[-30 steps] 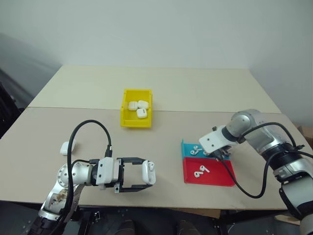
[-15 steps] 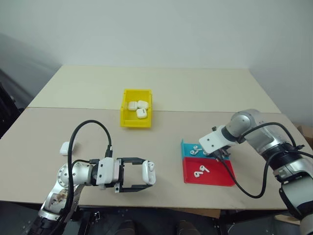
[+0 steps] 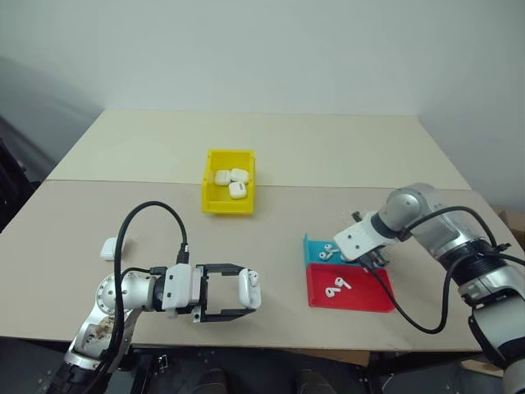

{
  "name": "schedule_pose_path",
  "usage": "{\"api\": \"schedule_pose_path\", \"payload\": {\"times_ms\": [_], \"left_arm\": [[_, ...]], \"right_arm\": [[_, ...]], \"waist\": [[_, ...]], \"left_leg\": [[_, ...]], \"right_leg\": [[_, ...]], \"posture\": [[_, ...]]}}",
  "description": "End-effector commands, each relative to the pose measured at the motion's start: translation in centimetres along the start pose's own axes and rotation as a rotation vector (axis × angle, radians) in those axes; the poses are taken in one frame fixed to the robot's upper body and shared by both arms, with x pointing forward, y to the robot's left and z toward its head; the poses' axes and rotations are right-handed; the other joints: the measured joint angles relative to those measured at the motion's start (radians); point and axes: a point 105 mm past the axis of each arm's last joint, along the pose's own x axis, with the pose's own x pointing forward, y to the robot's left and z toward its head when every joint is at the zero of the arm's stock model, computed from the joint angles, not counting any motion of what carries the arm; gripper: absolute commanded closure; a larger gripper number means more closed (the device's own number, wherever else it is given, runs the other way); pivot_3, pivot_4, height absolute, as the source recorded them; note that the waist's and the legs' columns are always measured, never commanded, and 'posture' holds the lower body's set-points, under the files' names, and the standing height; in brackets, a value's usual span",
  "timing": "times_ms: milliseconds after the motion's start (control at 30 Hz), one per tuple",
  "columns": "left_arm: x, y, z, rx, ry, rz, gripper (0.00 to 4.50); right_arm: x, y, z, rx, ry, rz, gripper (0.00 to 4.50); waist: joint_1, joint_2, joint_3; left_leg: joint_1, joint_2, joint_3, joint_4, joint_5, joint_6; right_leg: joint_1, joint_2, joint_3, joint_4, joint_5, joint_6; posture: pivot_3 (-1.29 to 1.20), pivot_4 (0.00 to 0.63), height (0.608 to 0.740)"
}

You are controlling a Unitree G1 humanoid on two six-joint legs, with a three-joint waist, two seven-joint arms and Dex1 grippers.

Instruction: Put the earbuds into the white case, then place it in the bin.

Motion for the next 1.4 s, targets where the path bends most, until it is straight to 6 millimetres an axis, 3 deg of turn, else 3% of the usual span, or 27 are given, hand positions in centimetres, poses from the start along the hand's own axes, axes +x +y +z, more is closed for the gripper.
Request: {"api": "schedule_pose_path", "payload": {"times_ms": [33,333,633,900,1167,1400], "left_arm": [[0.0,0.1,0.8,0.044,-0.019,-0.004,1.75],[0.0,0.2,0.8,0.046,-0.02,-0.003,1.75],[0.2,0.8,1.0,0.052,-0.036,0.001,1.75],[0.4,1.3,1.0,0.054,-0.051,0.006,1.75],[1.0,3.0,2.3,0.034,-0.127,0.065,1.75],[2.5,4.6,3.6,0.011,-0.225,0.082,1.75]], "right_arm": [[-0.5,-0.3,-0.1,-0.007,0.006,-0.033,3.19],[-0.9,-0.6,-0.2,0.011,0.006,-0.055,3.19],[-3.8,-1.8,0.3,0.123,-0.074,-0.179,3.19],[-5.1,-1.7,0.4,0.254,-0.15,-0.26,3.19],[-9.7,-1.8,2.5,0.43,-0.404,-0.465,3.19],[-15.6,-1.3,6.6,0.474,-0.656,-0.65,3.19]], "waist": [[0.0,0.0,0.0],[0.0,0.0,0.0],[0.001,0.0,0.0],[0.001,0.0,0.0],[0.001,0.0,0.0],[0.003,0.0,0.0]], "left_leg": [[0.0,0.0,0.0,0.0,0.0,0.0],[0.001,0.0,0.0,0.0,0.0,0.0],[0.001,0.0,0.0,0.0,0.0,0.0],[0.001,0.0,0.0,0.0,0.0,0.0],[0.001,0.0,0.0,0.0,0.0,0.0],[0.001,0.0,-0.001,0.0,0.0,0.0]], "right_leg": [[0.0,0.0,0.0,0.0,0.0,0.0],[0.001,0.0,0.0,0.0,0.0,0.0],[0.001,0.0,0.0,0.0,0.0,0.0],[0.001,0.0,0.0,0.0,0.0,0.0],[0.001,0.0,0.0,0.001,0.0,0.0],[0.001,0.0,0.0,0.001,0.0,0.0]], "posture": [[0.0,0.15,0.74],[0.0,0.15,0.74],[0.0,0.15,0.74],[0.0,0.15,0.74],[0.0,0.15,0.74],[0.0,0.15,0.74]]}}
